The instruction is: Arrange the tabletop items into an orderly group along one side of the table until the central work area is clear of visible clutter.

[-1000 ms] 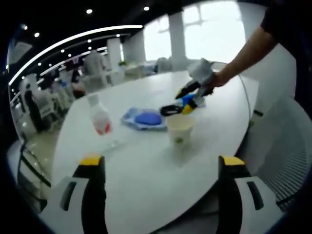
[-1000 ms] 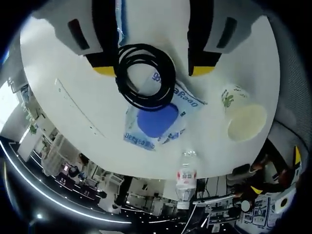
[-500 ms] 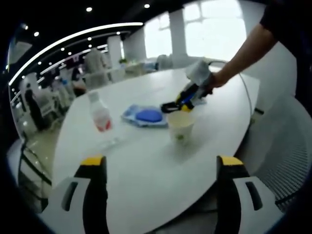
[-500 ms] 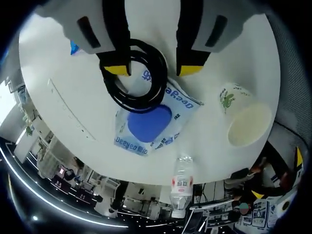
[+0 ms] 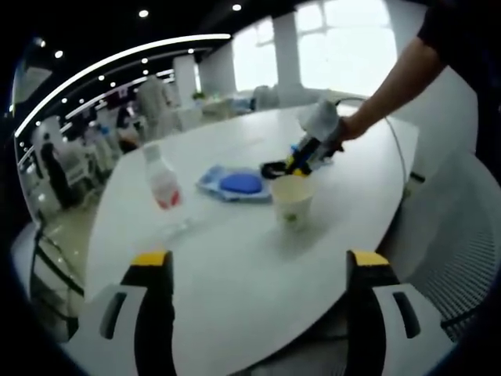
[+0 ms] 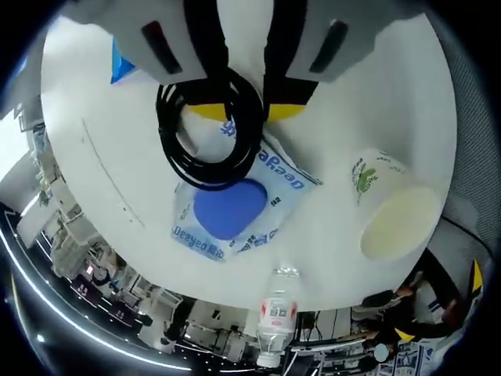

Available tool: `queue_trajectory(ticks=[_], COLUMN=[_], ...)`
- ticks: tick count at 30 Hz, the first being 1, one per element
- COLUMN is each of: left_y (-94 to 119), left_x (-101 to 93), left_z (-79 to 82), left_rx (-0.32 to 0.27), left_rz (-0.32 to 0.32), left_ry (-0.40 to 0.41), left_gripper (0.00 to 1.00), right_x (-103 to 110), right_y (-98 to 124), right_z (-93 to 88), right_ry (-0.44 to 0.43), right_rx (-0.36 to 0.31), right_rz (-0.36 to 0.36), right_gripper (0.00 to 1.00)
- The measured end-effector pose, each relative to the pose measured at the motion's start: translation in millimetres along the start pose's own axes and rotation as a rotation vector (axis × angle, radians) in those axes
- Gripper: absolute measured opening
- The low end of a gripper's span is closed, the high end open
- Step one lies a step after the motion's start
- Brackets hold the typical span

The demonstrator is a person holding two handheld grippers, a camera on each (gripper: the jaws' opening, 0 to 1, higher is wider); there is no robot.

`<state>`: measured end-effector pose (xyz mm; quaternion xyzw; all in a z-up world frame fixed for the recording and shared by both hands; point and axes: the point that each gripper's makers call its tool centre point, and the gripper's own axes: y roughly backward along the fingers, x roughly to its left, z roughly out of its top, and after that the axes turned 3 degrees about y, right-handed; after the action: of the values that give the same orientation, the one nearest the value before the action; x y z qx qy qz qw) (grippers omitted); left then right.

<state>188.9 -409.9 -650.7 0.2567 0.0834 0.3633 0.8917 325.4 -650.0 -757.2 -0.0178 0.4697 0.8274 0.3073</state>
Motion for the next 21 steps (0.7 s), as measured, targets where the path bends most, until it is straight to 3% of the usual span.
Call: queue_trajectory(ticks=[14, 21], left_y=[0.3, 0.6], left_x=[0.2, -0.6], left_z=[0.4, 1.8], left_rx=[-0.001, -0.004], left_rz=[0.002, 0.002], left_ry=[-0.005, -0.008], left_gripper=[0.87, 0.87], right_x=[1.0, 1.8], right_y=[6.2, 10.7], right_z=[4.1, 5.3], right_ry=[0.138, 0.148], right_rx=[-0.001, -0.001], right_rz=[-0.021, -0.032], right_gripper=[0.03, 0.02])
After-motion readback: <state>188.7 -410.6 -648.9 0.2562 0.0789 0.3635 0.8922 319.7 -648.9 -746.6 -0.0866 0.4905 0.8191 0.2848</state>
